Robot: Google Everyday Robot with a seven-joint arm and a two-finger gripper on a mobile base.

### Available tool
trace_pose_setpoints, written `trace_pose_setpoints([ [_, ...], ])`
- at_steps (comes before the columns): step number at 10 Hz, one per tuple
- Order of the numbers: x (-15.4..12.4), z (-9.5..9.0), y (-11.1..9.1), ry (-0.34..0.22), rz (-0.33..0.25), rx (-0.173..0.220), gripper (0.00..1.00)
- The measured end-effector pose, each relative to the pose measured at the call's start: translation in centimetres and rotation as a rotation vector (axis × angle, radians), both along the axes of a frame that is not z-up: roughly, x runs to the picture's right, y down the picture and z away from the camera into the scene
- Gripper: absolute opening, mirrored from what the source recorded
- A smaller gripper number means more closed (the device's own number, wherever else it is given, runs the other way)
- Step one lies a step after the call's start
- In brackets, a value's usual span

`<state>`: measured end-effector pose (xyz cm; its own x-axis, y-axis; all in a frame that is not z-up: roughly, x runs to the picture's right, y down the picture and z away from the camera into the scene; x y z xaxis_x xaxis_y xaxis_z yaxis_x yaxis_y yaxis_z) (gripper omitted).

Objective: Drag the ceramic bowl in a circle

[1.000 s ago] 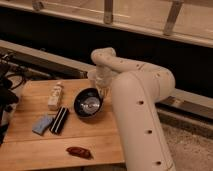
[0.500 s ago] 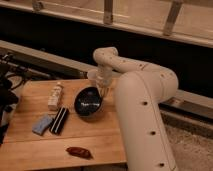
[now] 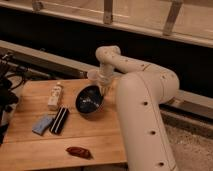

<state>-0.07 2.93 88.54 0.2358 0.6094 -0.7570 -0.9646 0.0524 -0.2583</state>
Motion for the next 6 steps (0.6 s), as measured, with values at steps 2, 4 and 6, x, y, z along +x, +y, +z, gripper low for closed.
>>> trace_pose_setpoints([
  [2, 2.5, 0.4, -0.4, 0.061, 0.055, 0.000, 0.25],
  [4, 7.2, 0.5, -0.1, 0.140, 0.127, -0.012, 0.04],
  [6, 10.2, 0.6, 0.8, 0.189, 0.177, -0.021, 0.00],
])
